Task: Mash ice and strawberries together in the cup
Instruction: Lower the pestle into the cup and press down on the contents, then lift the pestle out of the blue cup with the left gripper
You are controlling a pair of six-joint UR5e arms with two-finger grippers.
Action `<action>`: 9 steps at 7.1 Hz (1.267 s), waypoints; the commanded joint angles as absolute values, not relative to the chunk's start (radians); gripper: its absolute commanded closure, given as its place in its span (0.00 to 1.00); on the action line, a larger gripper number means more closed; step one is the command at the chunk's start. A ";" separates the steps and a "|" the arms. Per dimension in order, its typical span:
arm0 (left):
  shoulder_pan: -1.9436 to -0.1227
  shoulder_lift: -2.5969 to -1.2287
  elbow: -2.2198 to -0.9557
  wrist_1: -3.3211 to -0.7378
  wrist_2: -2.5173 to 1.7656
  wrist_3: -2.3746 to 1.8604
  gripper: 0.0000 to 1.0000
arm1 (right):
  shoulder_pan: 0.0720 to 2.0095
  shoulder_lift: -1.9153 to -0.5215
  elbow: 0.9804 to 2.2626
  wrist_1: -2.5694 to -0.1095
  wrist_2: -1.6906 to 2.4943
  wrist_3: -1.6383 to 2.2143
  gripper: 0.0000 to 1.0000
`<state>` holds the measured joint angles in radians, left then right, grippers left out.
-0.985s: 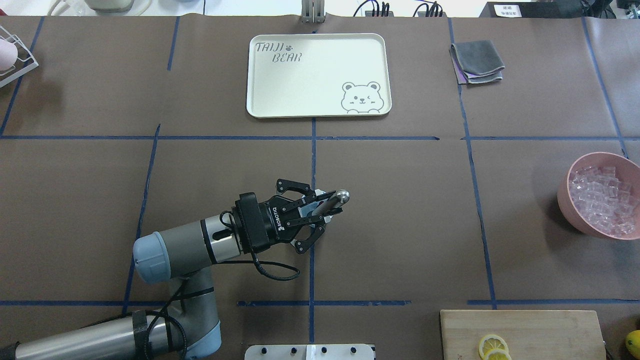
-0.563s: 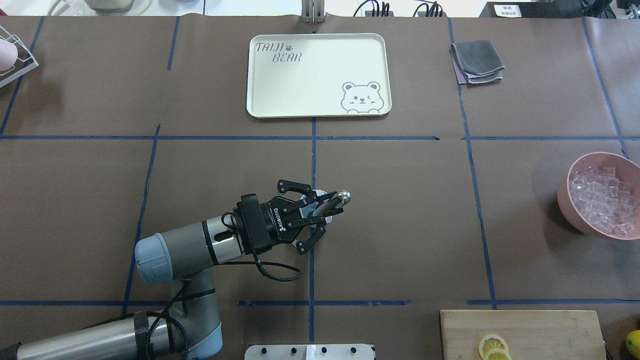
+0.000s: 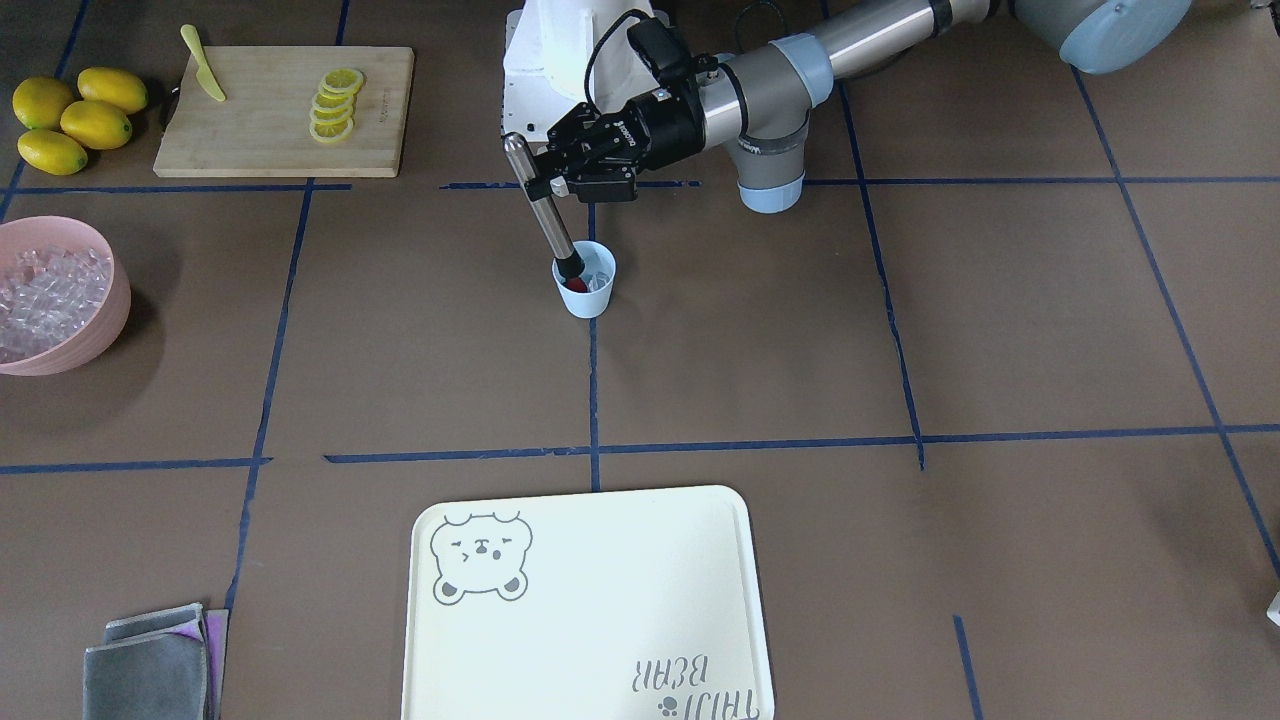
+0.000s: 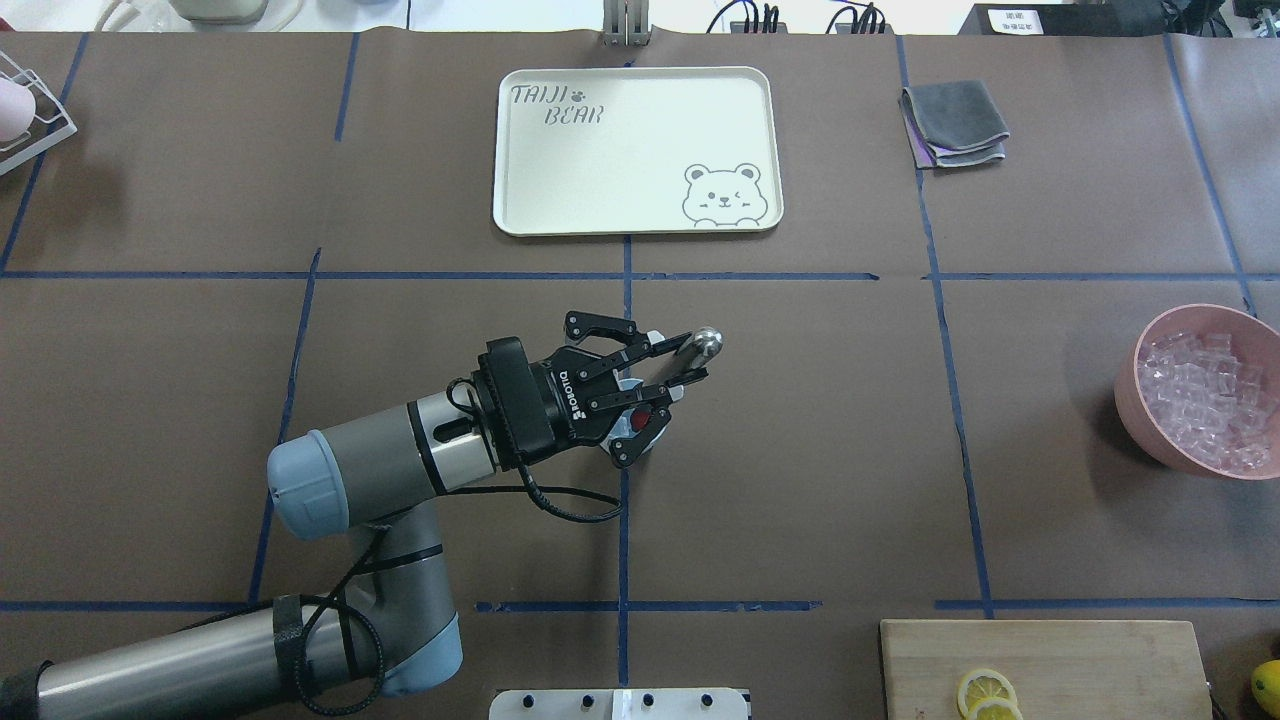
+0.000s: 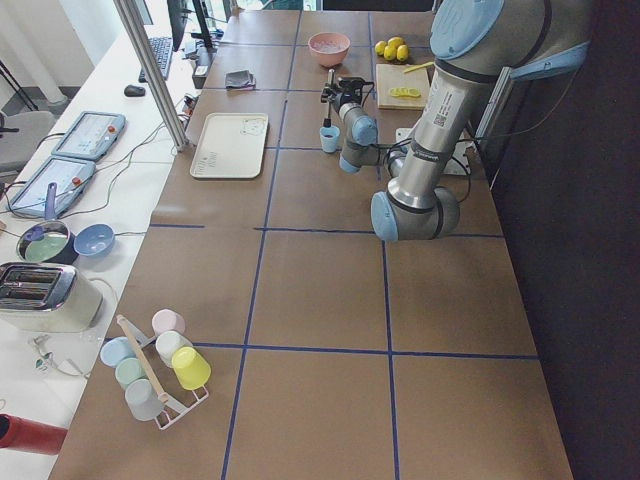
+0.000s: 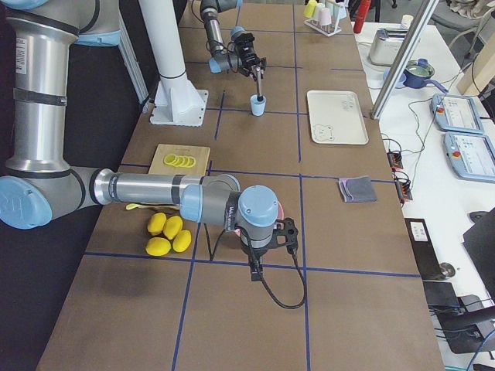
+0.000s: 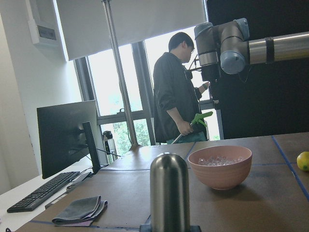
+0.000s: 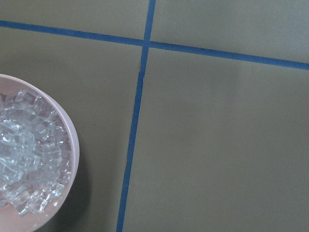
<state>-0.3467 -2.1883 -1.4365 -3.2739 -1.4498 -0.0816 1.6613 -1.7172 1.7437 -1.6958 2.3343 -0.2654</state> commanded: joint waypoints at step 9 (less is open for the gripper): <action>-0.459 -2.112 -2.149 -1.385 -1.509 -0.200 1.00 | 1.661 -1.717 1.746 -1.695 2.335 -0.267 0.00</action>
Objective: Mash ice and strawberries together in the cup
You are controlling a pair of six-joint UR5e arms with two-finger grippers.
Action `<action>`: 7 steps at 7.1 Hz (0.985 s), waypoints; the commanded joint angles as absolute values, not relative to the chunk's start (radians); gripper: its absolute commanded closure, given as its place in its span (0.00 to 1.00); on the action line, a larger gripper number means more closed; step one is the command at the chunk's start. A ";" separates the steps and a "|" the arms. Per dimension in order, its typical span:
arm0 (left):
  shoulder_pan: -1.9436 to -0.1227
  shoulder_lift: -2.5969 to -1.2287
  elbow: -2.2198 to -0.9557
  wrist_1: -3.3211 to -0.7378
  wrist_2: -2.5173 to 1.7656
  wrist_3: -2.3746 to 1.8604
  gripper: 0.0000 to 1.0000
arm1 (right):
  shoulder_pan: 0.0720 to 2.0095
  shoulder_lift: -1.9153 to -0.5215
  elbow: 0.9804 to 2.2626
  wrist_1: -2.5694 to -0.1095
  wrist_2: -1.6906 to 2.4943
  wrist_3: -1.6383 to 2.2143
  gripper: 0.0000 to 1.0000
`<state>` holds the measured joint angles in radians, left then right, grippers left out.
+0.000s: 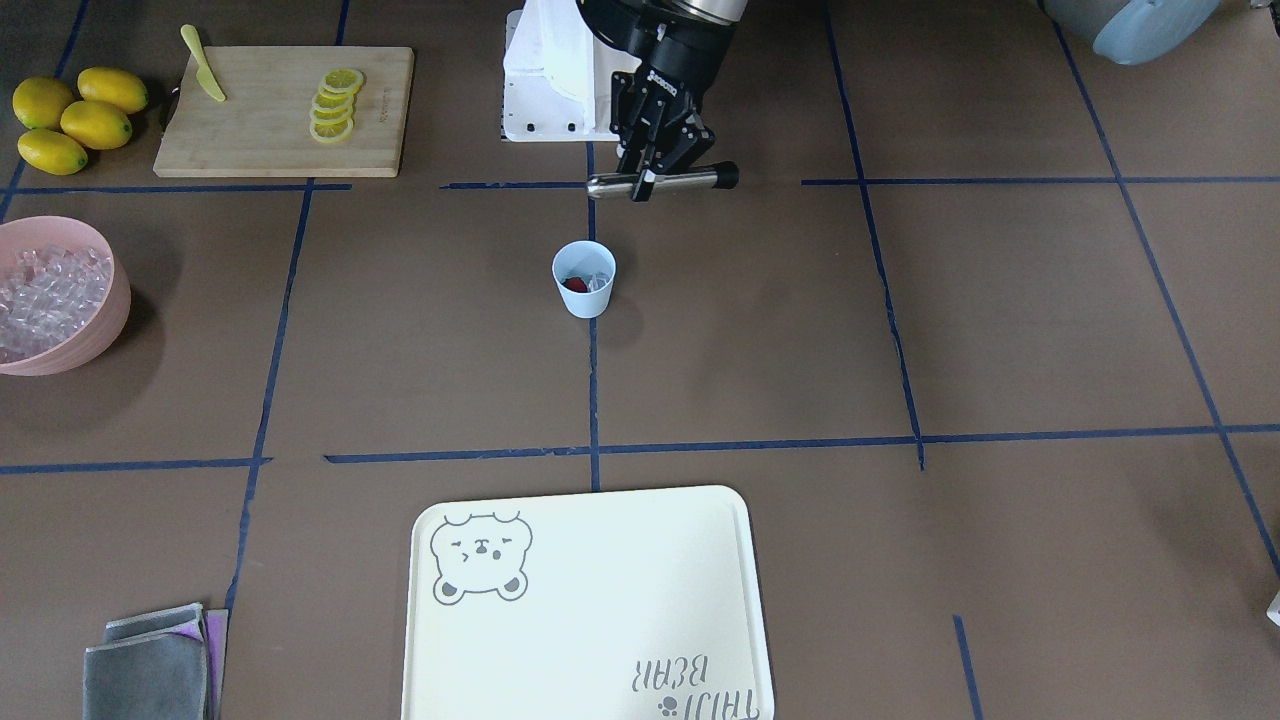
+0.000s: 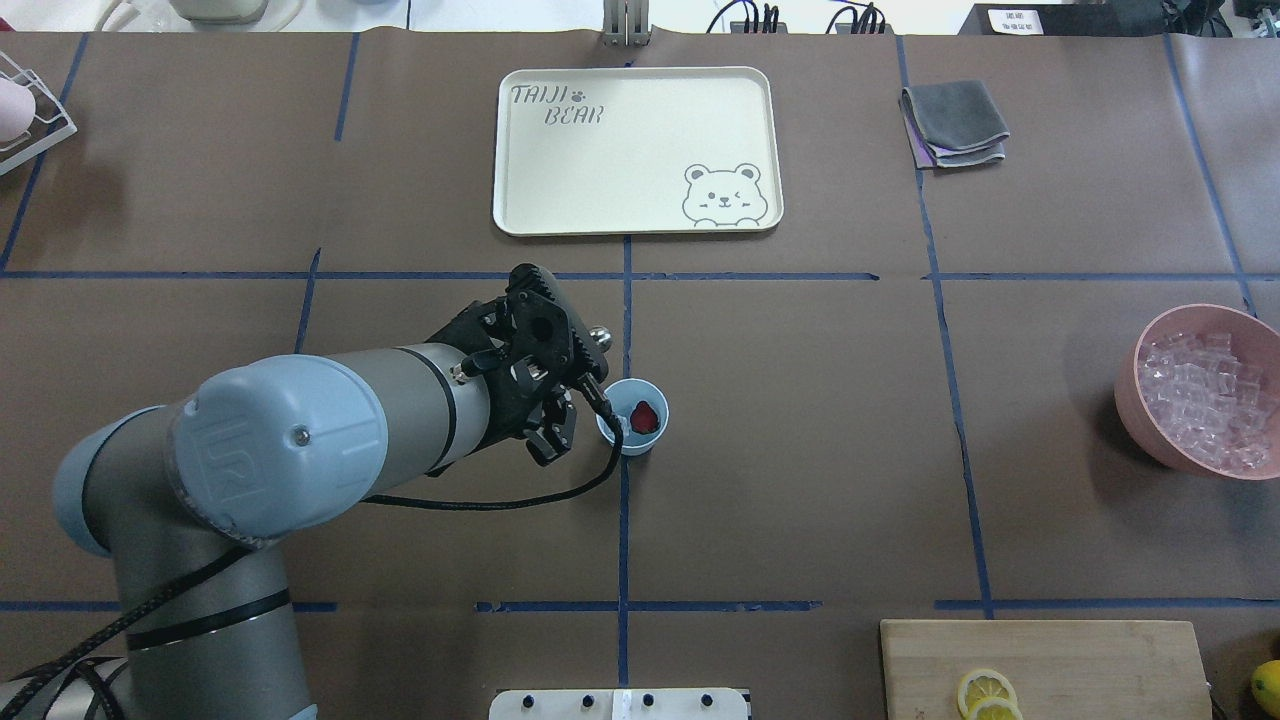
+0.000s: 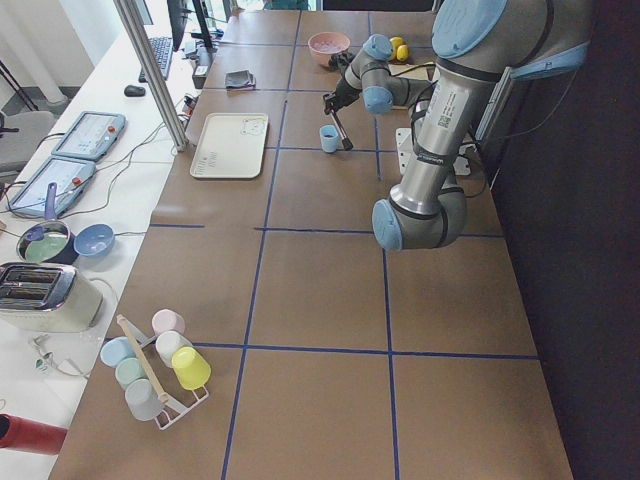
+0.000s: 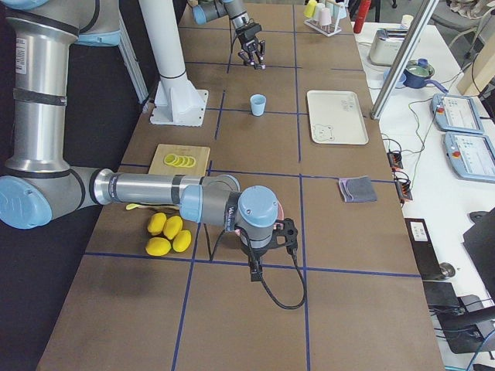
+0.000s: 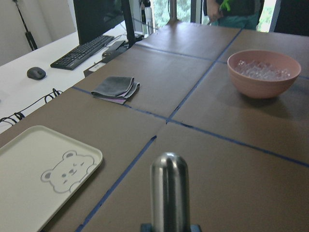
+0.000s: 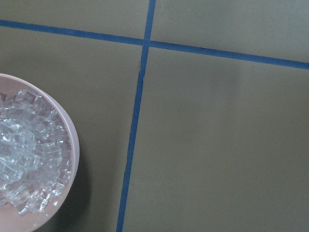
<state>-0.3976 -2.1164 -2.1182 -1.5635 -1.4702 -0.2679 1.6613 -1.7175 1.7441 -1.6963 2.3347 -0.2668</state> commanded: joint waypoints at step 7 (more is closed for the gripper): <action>-1.277 -1.784 -1.840 -1.305 -2.283 -0.101 0.93 | 1.661 -1.717 1.747 -1.697 2.335 -0.265 0.00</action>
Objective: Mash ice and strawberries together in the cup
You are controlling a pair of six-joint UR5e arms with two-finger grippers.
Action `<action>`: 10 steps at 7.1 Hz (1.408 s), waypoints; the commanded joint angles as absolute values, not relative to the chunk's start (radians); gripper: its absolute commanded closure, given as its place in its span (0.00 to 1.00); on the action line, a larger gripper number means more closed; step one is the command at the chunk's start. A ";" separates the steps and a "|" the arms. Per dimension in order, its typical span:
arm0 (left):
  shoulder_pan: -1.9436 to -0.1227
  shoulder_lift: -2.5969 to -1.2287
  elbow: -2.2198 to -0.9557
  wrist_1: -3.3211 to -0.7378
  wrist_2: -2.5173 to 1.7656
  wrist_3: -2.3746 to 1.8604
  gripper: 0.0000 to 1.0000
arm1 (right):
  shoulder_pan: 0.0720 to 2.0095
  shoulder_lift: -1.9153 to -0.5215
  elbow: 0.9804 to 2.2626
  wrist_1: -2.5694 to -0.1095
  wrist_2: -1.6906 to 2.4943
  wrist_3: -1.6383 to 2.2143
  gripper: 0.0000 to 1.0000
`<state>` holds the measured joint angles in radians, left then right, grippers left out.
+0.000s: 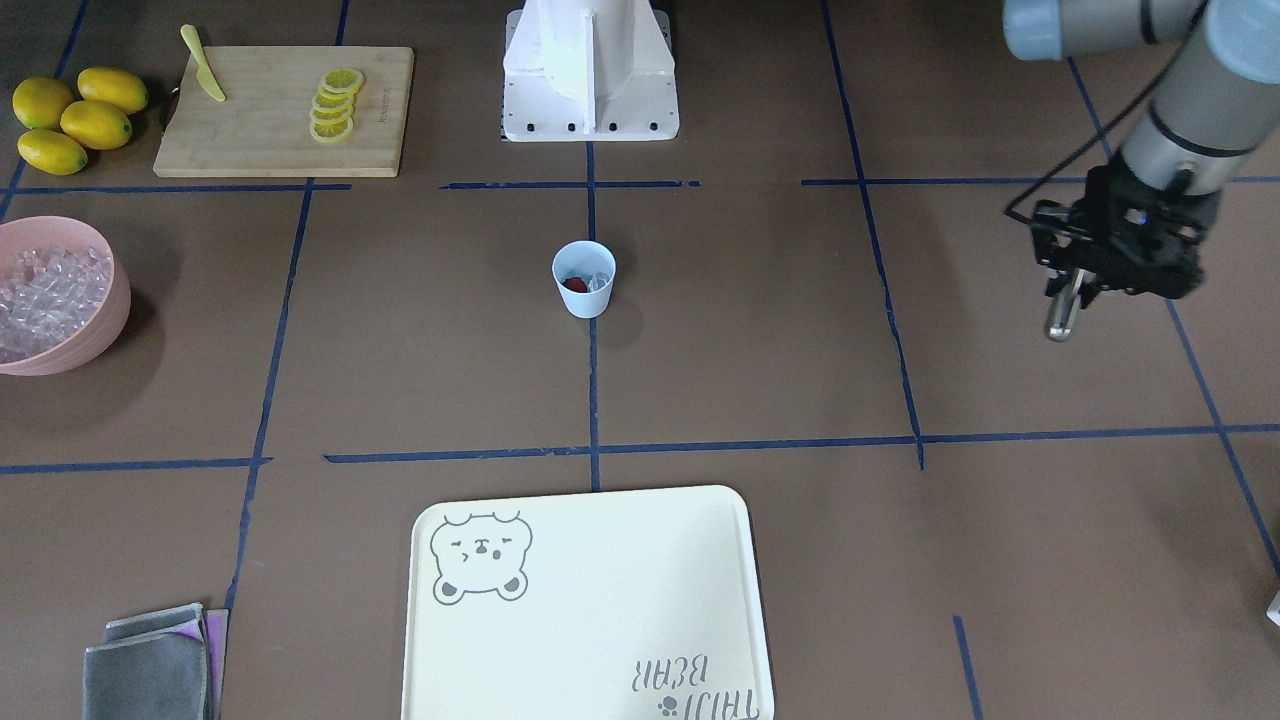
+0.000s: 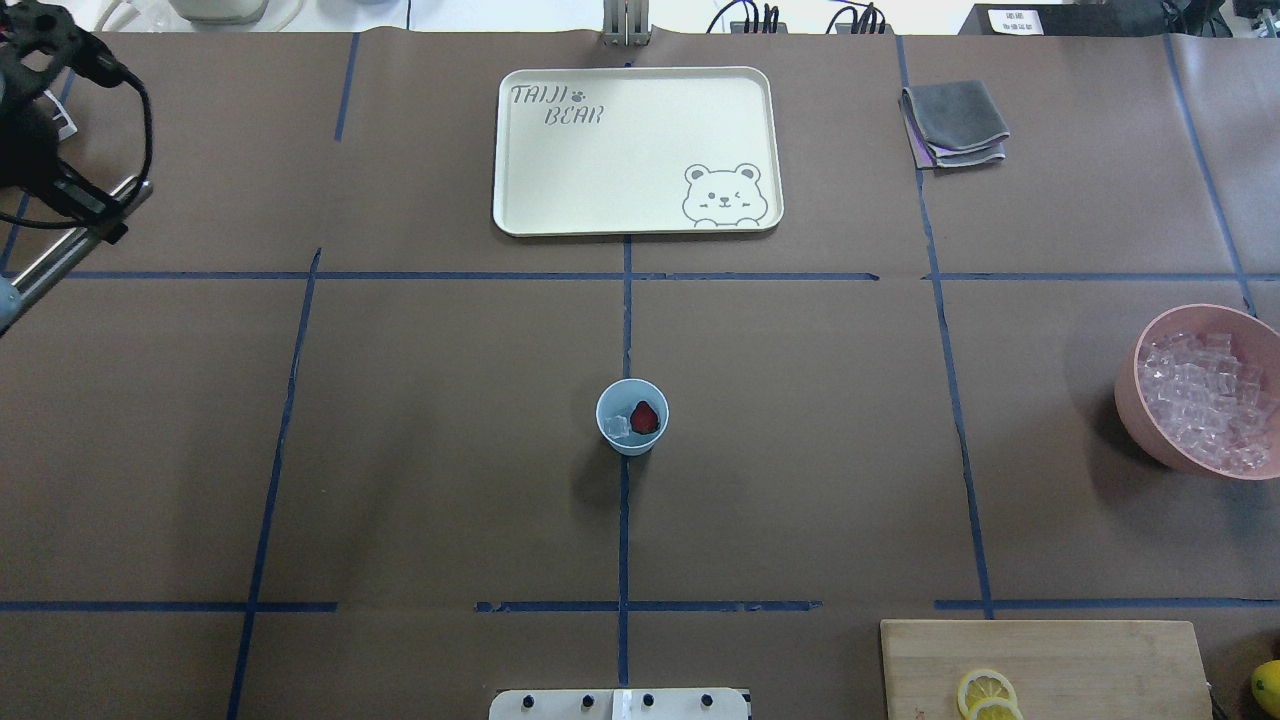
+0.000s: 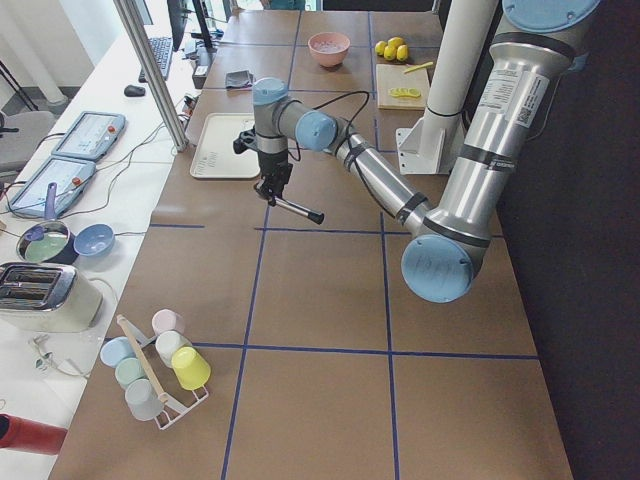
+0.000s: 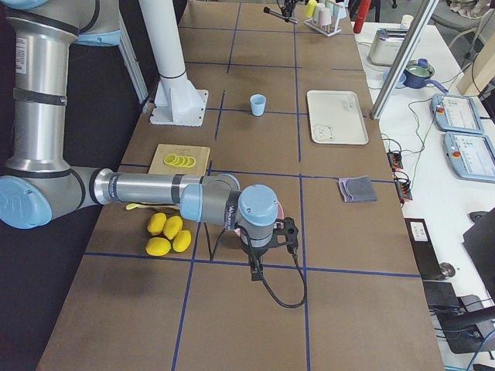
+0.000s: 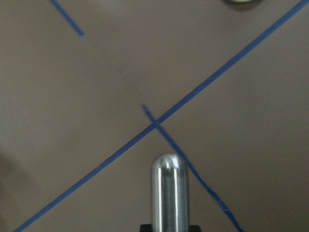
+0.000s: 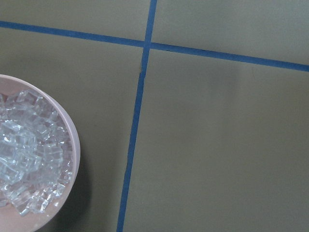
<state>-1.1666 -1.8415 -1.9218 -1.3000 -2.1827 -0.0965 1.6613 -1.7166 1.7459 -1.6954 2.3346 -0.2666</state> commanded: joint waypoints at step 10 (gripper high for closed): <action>-1.123 -1.467 -1.463 -2.298 -2.244 -0.638 0.93 | 1.661 -1.727 1.747 -1.697 2.344 -0.265 0.00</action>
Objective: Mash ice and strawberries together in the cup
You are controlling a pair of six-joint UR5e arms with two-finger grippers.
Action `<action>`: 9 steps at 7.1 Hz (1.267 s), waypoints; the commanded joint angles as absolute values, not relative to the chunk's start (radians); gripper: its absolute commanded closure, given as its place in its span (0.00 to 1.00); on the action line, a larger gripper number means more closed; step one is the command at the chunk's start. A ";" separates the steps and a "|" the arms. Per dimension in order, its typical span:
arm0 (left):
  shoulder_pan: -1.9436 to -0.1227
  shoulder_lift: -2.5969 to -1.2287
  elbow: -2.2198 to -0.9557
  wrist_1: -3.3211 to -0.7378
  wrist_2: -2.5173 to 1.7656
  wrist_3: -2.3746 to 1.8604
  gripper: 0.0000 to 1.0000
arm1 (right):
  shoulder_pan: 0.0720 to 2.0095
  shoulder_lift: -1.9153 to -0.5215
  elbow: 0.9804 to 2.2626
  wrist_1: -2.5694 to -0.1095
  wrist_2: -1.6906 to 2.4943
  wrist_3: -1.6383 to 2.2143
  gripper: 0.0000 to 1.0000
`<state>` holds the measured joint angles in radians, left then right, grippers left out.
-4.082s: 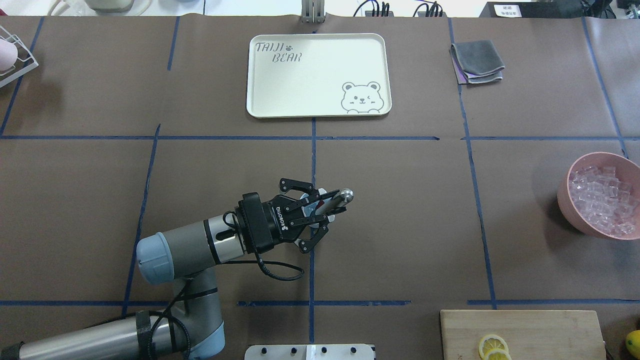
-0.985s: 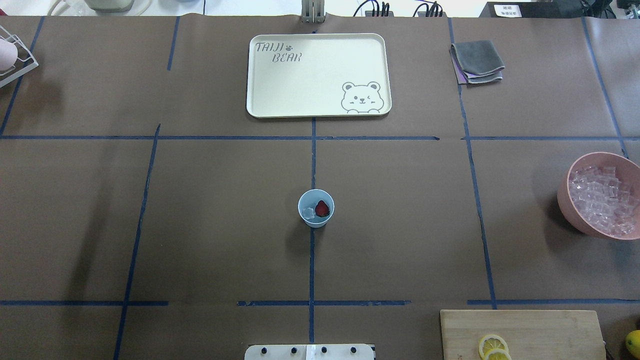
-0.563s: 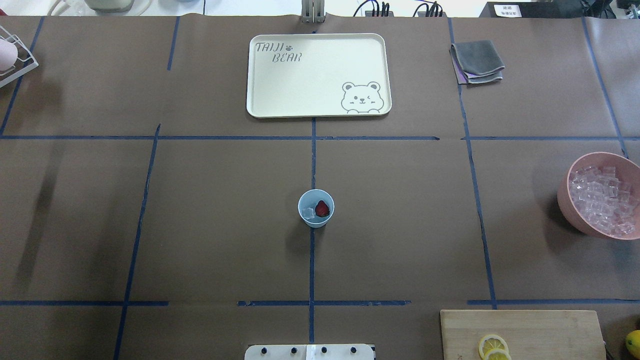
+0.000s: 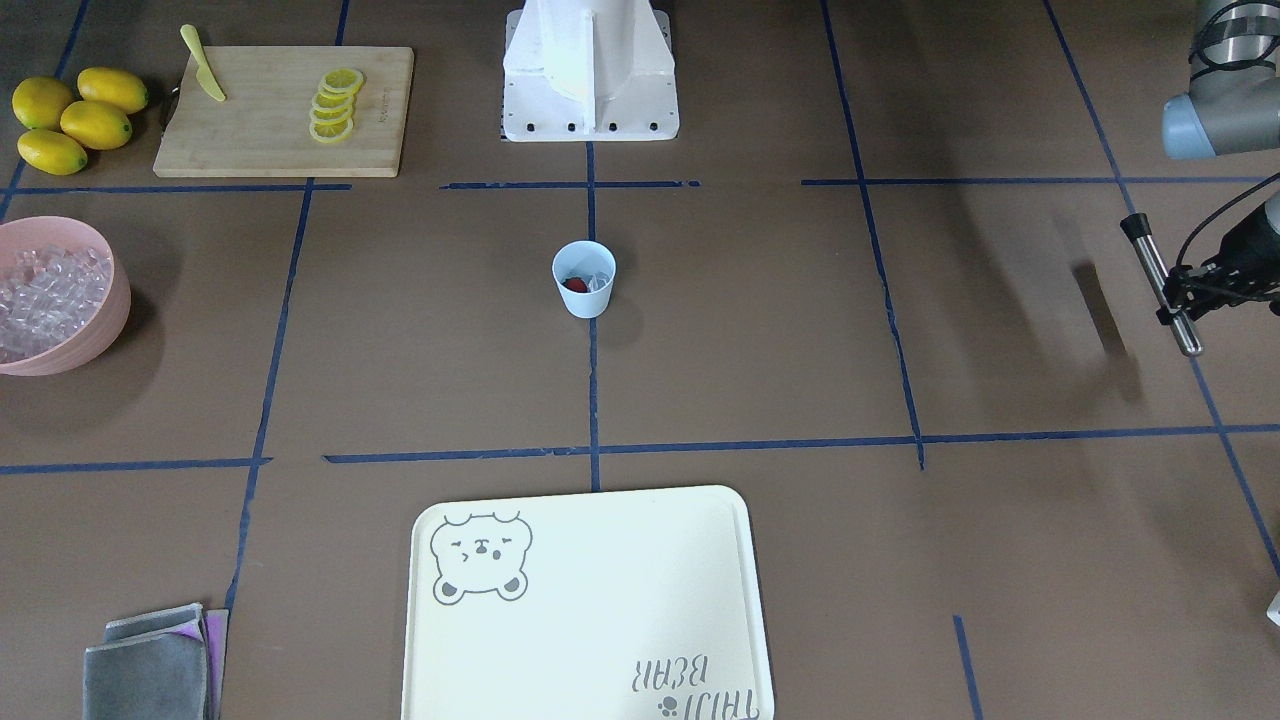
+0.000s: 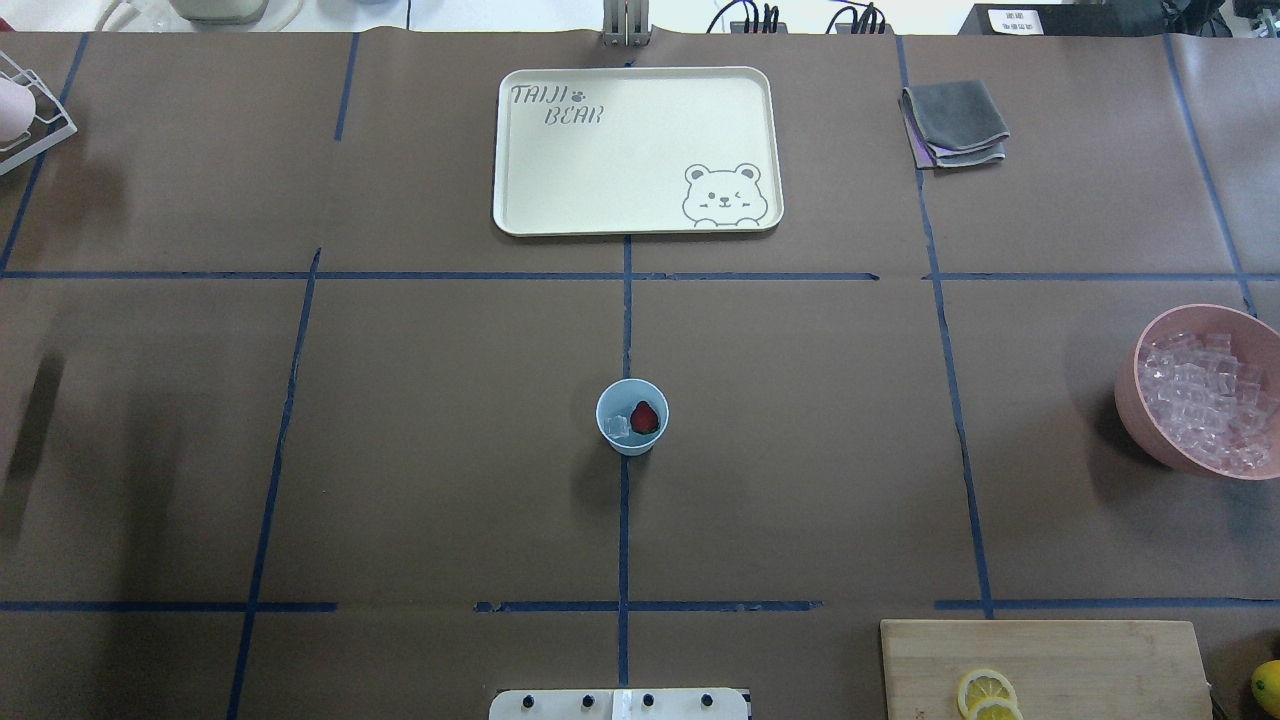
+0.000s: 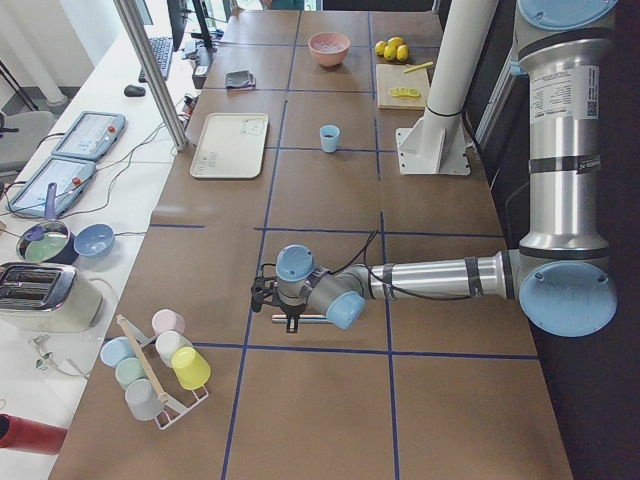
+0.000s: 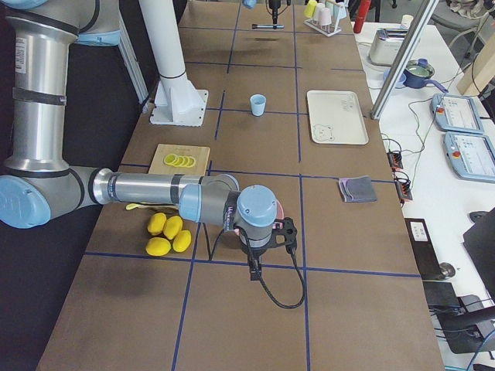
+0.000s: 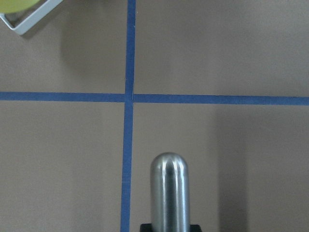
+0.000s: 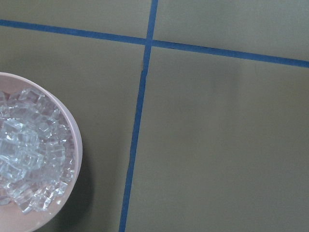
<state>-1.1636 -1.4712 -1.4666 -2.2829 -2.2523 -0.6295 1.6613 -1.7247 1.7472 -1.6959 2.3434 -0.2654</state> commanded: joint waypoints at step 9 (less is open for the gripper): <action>-1.223 -1.467 -1.505 -2.211 -2.379 -0.386 0.00 | 1.664 -1.735 1.763 -1.697 2.349 -0.264 0.00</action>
<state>-1.1345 -1.4667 -1.4985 -2.2580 -2.2999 -0.5036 1.6634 -1.7311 1.7585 -1.6965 2.3463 -0.2650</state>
